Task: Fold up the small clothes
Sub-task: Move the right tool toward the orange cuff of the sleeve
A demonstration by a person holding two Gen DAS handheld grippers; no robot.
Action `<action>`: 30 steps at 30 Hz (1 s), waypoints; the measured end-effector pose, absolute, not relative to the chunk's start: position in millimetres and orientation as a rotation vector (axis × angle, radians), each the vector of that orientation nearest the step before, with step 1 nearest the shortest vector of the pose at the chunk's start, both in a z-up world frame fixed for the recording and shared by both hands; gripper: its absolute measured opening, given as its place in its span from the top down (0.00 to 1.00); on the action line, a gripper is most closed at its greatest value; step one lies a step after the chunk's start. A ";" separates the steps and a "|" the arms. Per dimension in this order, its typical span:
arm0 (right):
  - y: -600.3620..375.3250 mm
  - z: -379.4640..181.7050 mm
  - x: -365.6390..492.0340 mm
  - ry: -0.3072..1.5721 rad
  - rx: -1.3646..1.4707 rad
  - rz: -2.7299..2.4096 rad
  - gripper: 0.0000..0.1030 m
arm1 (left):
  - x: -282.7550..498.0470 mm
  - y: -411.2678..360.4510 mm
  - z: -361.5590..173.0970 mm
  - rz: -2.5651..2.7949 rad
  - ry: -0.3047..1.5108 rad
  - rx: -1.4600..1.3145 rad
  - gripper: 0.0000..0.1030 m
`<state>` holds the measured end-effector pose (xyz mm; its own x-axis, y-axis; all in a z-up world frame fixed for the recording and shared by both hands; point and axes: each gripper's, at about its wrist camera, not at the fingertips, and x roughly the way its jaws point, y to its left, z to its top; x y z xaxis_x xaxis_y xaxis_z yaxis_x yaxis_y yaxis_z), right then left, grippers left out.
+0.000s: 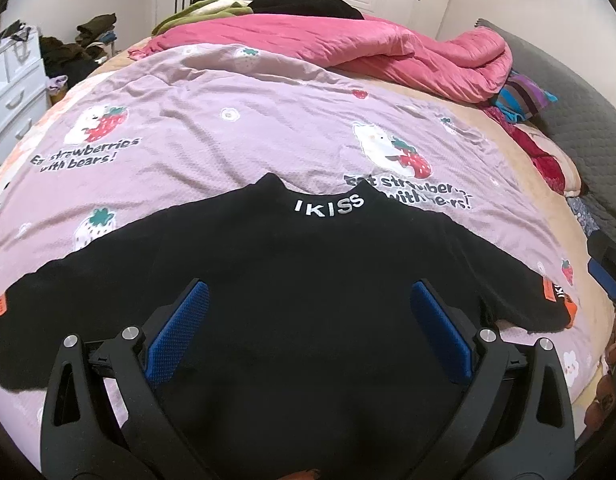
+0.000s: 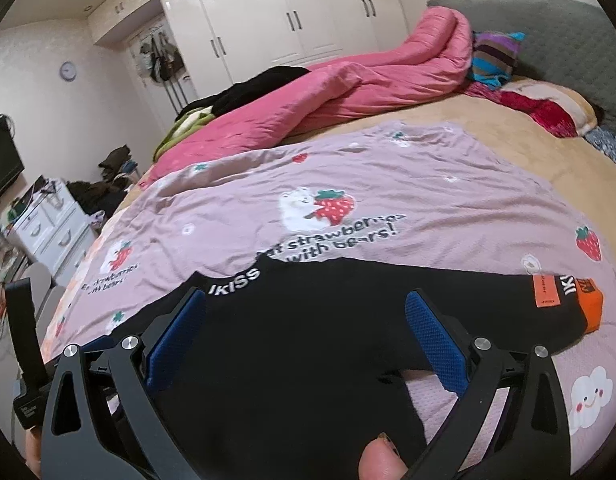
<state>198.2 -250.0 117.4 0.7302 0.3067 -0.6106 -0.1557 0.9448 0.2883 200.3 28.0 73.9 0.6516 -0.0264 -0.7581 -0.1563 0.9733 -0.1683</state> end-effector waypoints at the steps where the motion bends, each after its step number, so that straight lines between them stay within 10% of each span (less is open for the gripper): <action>1: -254.4 115.1 200.4 0.711 0.233 0.243 0.04 | 203.3 26.6 71.7 0.070 0.863 -0.226 0.08; 30: -378.7 33.5 243.9 0.822 0.460 -0.100 0.04 | 243.2 10.9 17.7 0.051 0.926 -0.170 0.08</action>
<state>243.9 -378.7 33.5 0.6820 0.0897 -0.7259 0.2612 0.8971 0.3563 243.2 10.9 17.7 0.6005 -0.0293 -0.7991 -0.1167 0.9854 -0.1238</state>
